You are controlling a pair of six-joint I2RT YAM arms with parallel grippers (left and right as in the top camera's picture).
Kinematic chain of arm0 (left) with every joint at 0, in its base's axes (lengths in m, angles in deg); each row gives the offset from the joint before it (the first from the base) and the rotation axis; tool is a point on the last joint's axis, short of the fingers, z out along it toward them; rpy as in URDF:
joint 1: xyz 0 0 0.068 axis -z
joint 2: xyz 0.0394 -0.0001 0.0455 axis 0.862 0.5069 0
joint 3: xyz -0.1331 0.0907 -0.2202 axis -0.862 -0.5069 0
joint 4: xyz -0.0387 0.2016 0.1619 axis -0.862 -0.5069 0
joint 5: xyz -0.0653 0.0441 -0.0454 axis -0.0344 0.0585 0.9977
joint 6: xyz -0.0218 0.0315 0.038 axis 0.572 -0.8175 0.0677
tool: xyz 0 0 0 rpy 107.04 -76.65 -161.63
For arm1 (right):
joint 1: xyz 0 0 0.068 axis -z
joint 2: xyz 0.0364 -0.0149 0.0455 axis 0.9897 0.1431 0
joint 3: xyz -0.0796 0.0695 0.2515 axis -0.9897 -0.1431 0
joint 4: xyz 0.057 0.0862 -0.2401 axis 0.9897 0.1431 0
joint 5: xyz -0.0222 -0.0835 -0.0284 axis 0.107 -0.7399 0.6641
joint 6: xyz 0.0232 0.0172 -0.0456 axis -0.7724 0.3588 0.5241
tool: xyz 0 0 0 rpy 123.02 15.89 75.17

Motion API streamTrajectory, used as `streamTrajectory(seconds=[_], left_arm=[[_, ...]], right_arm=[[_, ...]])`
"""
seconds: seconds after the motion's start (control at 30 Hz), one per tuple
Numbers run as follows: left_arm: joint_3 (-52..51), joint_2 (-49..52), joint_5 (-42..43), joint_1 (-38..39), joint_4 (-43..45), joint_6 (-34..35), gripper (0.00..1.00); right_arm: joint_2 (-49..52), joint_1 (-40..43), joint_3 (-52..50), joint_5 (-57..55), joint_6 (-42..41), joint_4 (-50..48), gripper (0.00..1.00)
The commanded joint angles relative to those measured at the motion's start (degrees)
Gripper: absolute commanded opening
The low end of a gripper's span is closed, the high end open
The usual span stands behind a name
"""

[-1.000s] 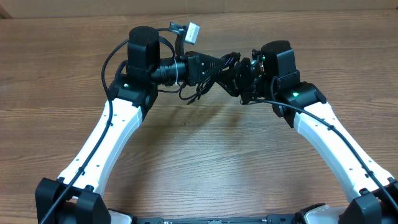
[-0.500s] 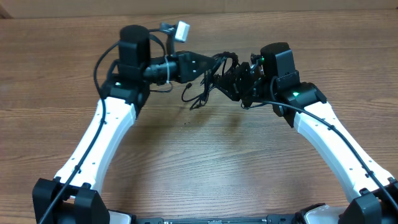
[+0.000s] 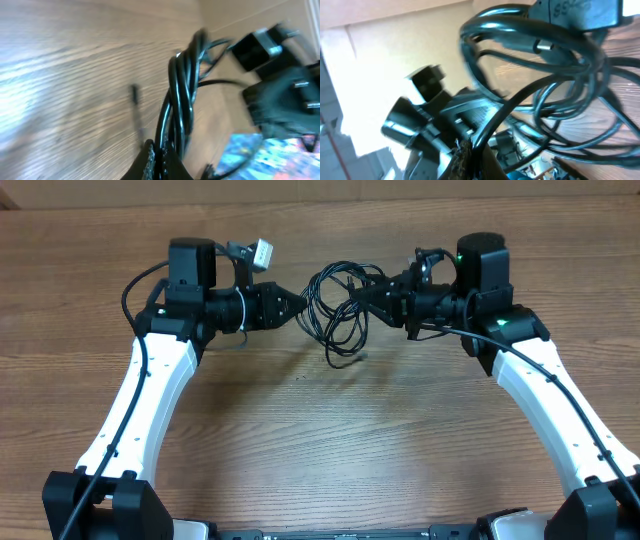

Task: Untangle cables

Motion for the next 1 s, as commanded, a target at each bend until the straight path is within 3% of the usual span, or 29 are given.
streamTrajectory(seconds=[0.0,0.13,0.23,0.4,0.63,0.67,0.7,0.73,0.77,0.83,0.97], left_arm=[[1.0,-0.9,-5.4,-0.2,-2.7,-7.3,0.04],[1.0,-0.8,-6.0,-0.2,-7.3,-17.4,0.04],[1.0,-0.8,-12.9,-0.2,-11.0,-21.7,0.04],[1.0,-0.8,-26.6,-0.3,-15.0,-21.6,0.04],[1.0,-0.8,-26.5,-0.3,-11.8,-19.5,0.04],[1.0,-0.8,-24.6,-0.3,-11.1,-19.3,0.04],[1.0,-0.8,-22.0,-0.3,-10.4,-19.3,0.04],[1.0,-0.8,-15.1,-0.3,-8.3,-19.3,0.04],[1.0,-0.8,-11.4,-0.3,-7.1,-19.3,0.04],[1.0,-0.8,-3.0,-0.3,-3.9,-19.3,0.04],[1.0,-0.8,8.9,-0.3,2.4,-18.0,0.04]], right_arm=[[-0.2,1.1,0.2,5.1,-1.2,-2.9,0.04],[-0.2,2.6,0.2,8.2,-3.5,-7.9,0.04],[-0.2,3.9,0.2,10.6,-5.6,-11.0,0.04],[-0.2,6.0,0.2,14.1,-7.0,-13.7,0.04],[-0.2,6.6,0.2,15.1,-6.6,-13.6,0.08],[-0.2,6.6,0.2,15.1,-5.9,-13.6,0.13],[-0.2,6.6,0.2,15.0,-4.7,-13.6,0.24],[-0.2,6.6,0.2,15.0,-1.9,-13.6,0.59],[-0.2,6.6,0.2,15.0,0.0,-13.0,0.73],[-0.2,6.6,0.2,14.8,2.4,-11.0,0.81],[-0.2,6.5,0.2,13.5,5.6,-5.9,0.83]])
